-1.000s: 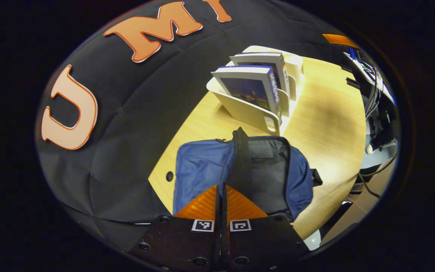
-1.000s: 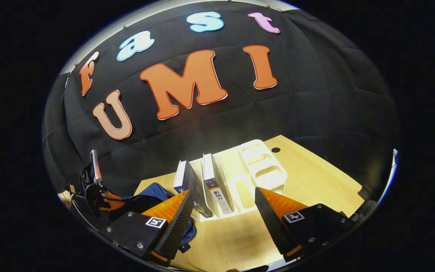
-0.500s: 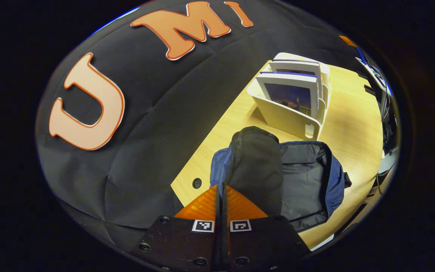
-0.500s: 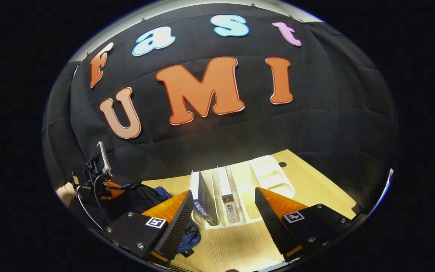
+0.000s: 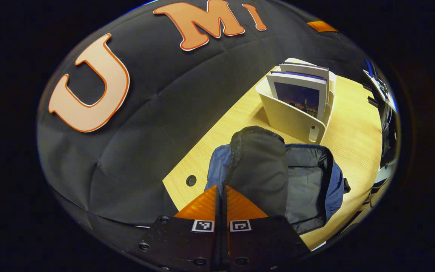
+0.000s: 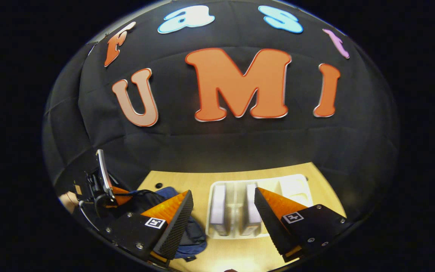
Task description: Open the schoolbag, grab two books from the bookshelf and put them into the schoolbag.
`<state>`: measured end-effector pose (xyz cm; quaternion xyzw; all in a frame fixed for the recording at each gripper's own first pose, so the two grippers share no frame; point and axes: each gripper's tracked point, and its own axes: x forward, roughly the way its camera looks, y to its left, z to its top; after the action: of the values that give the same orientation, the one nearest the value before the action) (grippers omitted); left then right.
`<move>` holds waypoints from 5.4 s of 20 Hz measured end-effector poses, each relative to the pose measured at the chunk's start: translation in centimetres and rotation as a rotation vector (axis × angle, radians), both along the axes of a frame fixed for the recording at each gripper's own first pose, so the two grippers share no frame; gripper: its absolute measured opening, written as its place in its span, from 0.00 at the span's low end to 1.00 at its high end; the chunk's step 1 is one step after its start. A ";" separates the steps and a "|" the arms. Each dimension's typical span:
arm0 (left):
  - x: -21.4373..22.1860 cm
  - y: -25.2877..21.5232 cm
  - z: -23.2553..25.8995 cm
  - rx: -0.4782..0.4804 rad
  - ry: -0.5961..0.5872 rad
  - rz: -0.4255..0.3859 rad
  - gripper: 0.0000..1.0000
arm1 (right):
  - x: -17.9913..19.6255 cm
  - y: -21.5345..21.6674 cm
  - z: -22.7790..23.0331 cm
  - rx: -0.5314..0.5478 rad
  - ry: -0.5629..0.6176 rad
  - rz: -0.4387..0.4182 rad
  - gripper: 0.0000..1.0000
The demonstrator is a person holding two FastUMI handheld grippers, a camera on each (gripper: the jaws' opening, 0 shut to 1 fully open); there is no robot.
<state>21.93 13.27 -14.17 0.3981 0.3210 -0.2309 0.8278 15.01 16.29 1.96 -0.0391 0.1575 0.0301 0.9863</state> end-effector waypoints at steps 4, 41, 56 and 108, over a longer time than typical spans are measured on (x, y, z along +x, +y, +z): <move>0.1 0.3 -0.2 -0.016 0.004 -0.005 0.01 | 5.6 1.0 -4.3 0.040 0.206 0.002 0.97; -2.1 0.2 -1.8 -0.059 0.059 0.000 0.01 | 4.0 -2.2 -5.3 -0.101 0.418 -0.165 0.29; -2.4 -0.4 -0.5 -0.046 -0.020 0.052 0.01 | -13.3 1.9 -4.6 0.437 0.169 -0.020 0.29; -4.2 -4.6 2.0 -0.127 0.001 -0.021 0.01 | 1.7 14.1 -32.9 0.734 0.553 -0.218 0.95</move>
<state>17.70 8.69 -12.20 0.3477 0.3022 -0.2596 0.8488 16.72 30.43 -30.96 0.3381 0.3963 -0.0105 0.8535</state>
